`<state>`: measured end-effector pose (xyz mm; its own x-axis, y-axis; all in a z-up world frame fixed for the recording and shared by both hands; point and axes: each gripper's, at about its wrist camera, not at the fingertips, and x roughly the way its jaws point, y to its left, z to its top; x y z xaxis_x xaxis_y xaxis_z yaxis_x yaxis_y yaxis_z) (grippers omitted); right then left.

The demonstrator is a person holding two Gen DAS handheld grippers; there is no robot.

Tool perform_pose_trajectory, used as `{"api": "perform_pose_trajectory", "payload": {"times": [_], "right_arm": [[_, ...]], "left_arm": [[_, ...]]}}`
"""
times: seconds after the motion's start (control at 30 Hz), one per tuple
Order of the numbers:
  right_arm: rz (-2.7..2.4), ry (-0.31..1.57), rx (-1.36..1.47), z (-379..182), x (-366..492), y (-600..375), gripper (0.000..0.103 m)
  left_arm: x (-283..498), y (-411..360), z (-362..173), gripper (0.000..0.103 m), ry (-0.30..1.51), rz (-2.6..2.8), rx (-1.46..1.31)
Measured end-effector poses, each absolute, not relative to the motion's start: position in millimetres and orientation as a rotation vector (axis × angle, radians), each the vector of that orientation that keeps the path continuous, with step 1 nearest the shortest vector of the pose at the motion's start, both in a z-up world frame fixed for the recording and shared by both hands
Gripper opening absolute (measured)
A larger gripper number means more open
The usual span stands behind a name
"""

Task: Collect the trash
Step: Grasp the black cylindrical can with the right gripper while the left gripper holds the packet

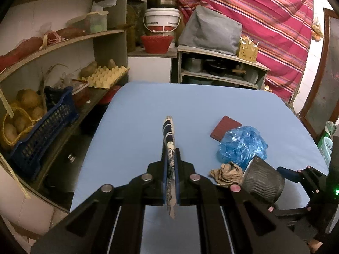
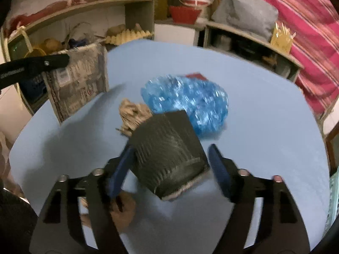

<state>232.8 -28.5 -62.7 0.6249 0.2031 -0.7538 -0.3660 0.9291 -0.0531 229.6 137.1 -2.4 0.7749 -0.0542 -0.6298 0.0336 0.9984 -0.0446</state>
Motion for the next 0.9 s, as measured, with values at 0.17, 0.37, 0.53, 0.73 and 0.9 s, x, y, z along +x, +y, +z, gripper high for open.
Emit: {"api": "perform_pose_trajectory", "payload": {"times": [0.17, 0.37, 0.53, 0.73, 0.9], "right_arm": [[0.365, 0.844, -0.18, -64.8, 233.7, -31.1, 0.076], [0.367, 0.787, -0.195, -48.2, 223.0, -35.8, 0.068], [0.349, 0.753, -0.17, -33.7, 218.7, -55.0, 0.066], [0.314, 0.741, -0.141, -22.7, 213.8, -85.0, 0.066], [0.265, 0.711, -0.126, -6.9, 210.4, -121.5, 0.066]], "left_arm": [[227.4, 132.8, -7.2, 0.006, 0.694, -0.035, -0.016], [225.2, 132.3, -8.3, 0.006, 0.7, -0.021, -0.015], [219.5, 126.0, 4.1, 0.006, 0.666, -0.019, -0.011], [213.4, 109.0, 25.0, 0.006, 0.623, -0.029, -0.016], [201.2, 75.5, 57.5, 0.006, 0.543, -0.077, 0.001]]}}
